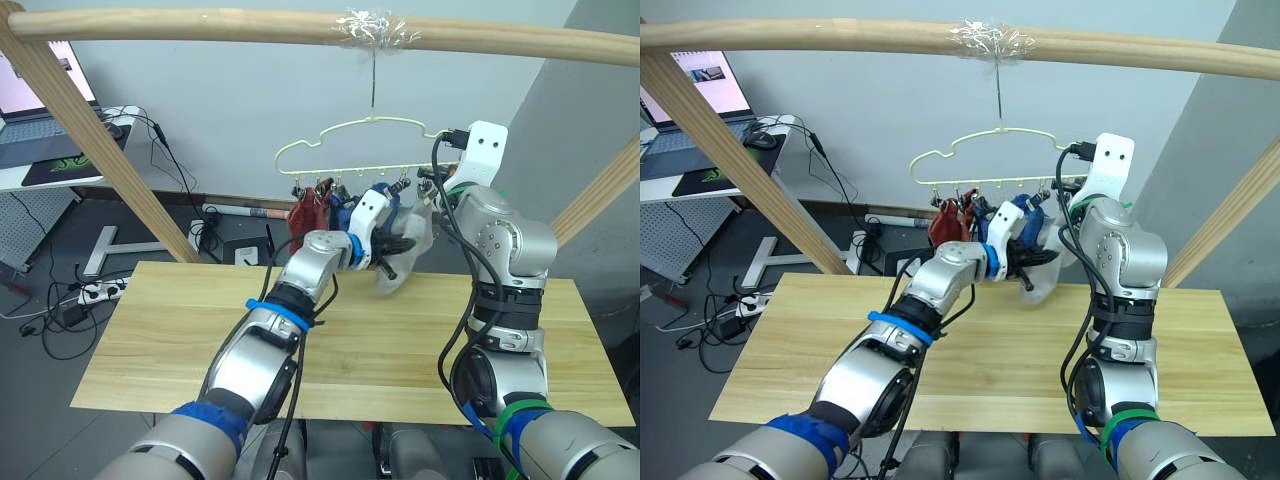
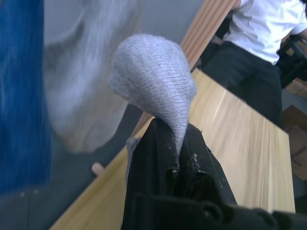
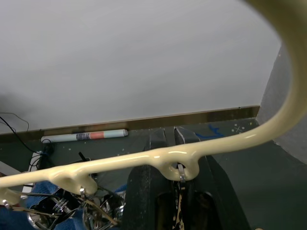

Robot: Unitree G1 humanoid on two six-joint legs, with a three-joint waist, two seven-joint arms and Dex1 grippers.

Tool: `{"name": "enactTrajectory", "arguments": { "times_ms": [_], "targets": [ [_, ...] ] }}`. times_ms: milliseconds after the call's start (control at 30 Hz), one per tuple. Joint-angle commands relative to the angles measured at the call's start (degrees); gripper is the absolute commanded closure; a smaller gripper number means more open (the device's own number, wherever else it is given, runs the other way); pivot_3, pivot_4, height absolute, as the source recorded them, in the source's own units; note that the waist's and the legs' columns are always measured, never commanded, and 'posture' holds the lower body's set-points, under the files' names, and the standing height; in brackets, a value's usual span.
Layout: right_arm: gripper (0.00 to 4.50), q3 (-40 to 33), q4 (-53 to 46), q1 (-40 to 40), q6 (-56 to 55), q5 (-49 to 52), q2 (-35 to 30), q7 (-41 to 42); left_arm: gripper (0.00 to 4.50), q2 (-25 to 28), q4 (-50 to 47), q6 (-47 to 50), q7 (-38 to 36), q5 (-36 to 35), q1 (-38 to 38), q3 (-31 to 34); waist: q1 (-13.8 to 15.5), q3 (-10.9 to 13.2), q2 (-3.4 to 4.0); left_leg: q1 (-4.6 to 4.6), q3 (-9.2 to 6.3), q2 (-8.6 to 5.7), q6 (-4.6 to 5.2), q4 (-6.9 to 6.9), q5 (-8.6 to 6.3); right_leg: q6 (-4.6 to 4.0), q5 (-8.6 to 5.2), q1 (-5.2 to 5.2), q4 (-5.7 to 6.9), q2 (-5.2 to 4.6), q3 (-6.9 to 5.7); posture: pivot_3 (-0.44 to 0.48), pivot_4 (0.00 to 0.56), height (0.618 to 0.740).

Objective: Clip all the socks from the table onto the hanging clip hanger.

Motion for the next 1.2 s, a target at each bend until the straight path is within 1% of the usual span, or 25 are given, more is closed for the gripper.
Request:
{"name": "enactTrajectory", "arguments": {
  "times_ms": [33,333,533,1033,1200],
  "targets": [
    [4.50,0.3,-4.1,-2.4,-0.3,1.4,-0.2,0.6,4.47,-1.5,2.3,-3.0,0.2,0.0,-3.0,1.2,-0.1,0.0,0.00,0.00,0.00,0.00,0.00,-0.01,0.00,0.00,0.00,0.00,0.00,0.00,0.00,0.090,0.142,0.740],
    [4.50,0.1,-5.3,-1.9,0.7,1.7,0.4,0.3,4.47,-3.2,8.0,-6.4,0.8,0.5,-6.7,2.8,-1.0,0.0,0.00,0.00,0.00,0.00,0.00,-0.02,0.00,0.00,0.00,-0.01,0.00,0.00,0.00,0.079,0.142,0.740],
    [4.50,0.1,-5.7,-1.8,1.3,2.2,0.3,0.2,4.47,-3.8,10.3,-7.8,1.6,0.5,-8.4,4.0,-1.1,0.0,0.00,0.00,0.00,-0.01,0.00,-0.03,0.00,0.00,0.00,-0.01,0.00,0.00,0.00,0.078,0.143,0.740],
    [4.50,0.4,-6.5,-1.1,2.1,2.1,0.6,0.2,4.47,-4.7,10.9,-8.2,2.5,-0.9,-11.0,7.6,-1.1,0.0,0.01,0.00,0.00,-0.01,0.00,-0.06,0.00,0.00,0.00,-0.03,0.00,0.00,0.00,0.079,0.150,0.740],
    [4.50,0.4,-6.3,-1.1,2.1,2.0,0.5,0.1,4.47,-4.7,11.0,-8.3,2.3,-0.5,-11.0,7.5,-1.1,0.0,0.01,0.00,0.00,-0.01,0.00,-0.08,0.00,0.00,0.00,-0.03,0.00,0.00,0.00,0.080,0.151,0.740]
  ]
}}
